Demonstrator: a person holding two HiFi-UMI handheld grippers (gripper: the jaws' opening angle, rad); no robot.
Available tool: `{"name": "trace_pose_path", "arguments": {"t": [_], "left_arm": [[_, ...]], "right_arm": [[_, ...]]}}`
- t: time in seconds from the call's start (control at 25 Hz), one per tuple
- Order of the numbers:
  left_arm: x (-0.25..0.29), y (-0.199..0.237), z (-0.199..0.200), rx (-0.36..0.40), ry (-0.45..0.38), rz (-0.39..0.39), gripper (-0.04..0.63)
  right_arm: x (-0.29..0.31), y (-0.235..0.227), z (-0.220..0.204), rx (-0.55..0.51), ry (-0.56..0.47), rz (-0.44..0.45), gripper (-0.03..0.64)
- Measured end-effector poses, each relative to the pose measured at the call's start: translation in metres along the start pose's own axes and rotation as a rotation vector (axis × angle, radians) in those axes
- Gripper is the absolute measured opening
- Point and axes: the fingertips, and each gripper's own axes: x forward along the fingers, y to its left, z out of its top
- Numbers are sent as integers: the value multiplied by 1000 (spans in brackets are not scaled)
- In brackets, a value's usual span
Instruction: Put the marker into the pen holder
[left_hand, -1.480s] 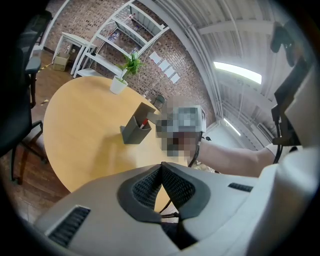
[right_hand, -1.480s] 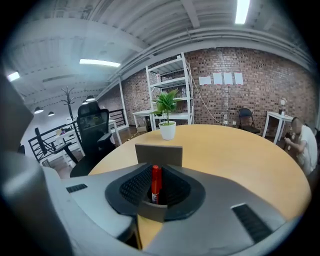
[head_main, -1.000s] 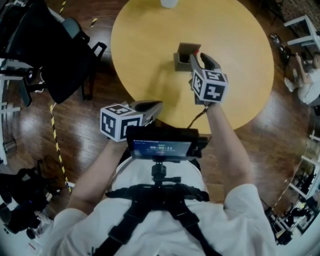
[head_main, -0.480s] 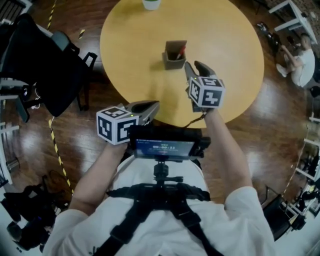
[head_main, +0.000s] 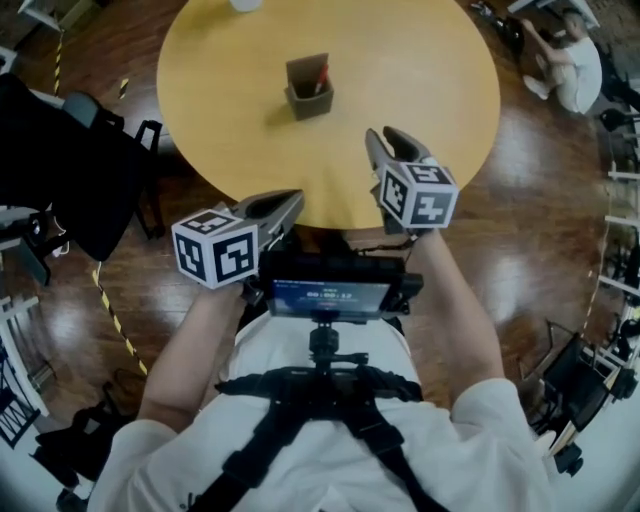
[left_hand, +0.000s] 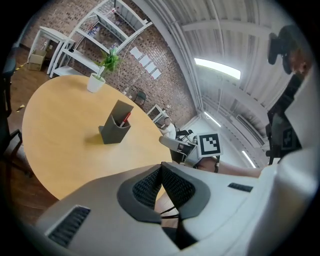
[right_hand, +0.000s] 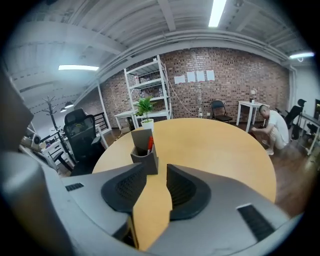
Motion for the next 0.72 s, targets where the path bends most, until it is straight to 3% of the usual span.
{"name": "trace_pose_path", "arguments": {"t": [0.36, 0.72], "left_arm": [[-3, -25, -42, 36, 95, -45, -3], [0, -67, -93, 39, 105, -7, -3]], "right_arm": [[-86, 7, -56, 74, 5, -24, 135], [-177, 1, -114, 125, 36, 31, 130]]}}
